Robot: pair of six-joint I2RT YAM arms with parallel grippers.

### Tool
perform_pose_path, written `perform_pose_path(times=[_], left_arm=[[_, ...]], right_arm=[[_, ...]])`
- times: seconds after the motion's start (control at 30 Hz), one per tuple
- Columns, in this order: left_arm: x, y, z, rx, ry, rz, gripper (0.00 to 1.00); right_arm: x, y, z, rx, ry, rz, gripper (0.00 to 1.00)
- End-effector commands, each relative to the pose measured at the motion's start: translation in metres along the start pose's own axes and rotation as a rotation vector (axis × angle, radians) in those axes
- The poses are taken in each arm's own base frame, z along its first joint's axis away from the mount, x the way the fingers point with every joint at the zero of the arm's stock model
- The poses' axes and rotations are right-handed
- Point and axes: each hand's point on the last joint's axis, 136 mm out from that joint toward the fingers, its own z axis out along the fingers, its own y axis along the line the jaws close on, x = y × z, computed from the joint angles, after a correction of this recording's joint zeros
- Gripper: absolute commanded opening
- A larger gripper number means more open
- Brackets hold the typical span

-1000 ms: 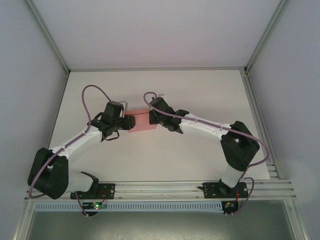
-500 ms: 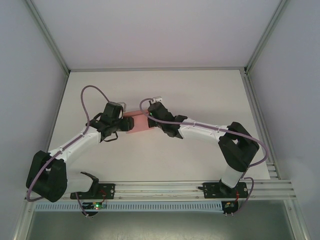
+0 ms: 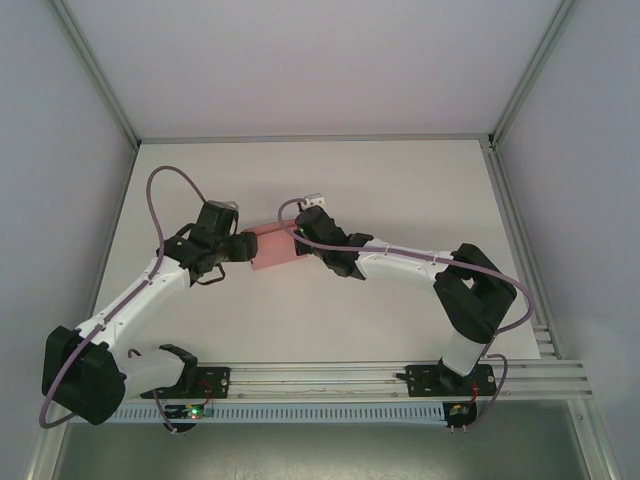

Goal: Assemble paper box

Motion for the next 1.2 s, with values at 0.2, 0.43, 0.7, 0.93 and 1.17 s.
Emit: perform_pose_path(times=[0.2,0.43,0.7,0.93,1.17], left_arm=[[-0.012,0.001,0.011,-0.031,0.030,0.101,0.51],[-0.016,-0.010,0.018,0.020,0.047,0.112,0.14],[-0.014,-0.027,0.015,0.110,0.082,0.014,0.09],[-0.013,-0.026,0.017,0.079,0.138,-0.071,0.09],[-0.011,-0.024,0.025,0.047,0.171,-0.185,0.10]], right_arm=[[0.086,-0.021,0.010,0.051,0.281,-0.091,0.00],[0.086,-0.020,0.010,0.051,0.289,-0.098,0.00],[0.090,-0.016,0.012,0.090,0.305,-0.146,0.00],[0.090,-0.013,0.011,0.106,0.295,-0.174,0.00],[0.092,-0.009,0.008,0.107,0.275,-0.173,0.00]])
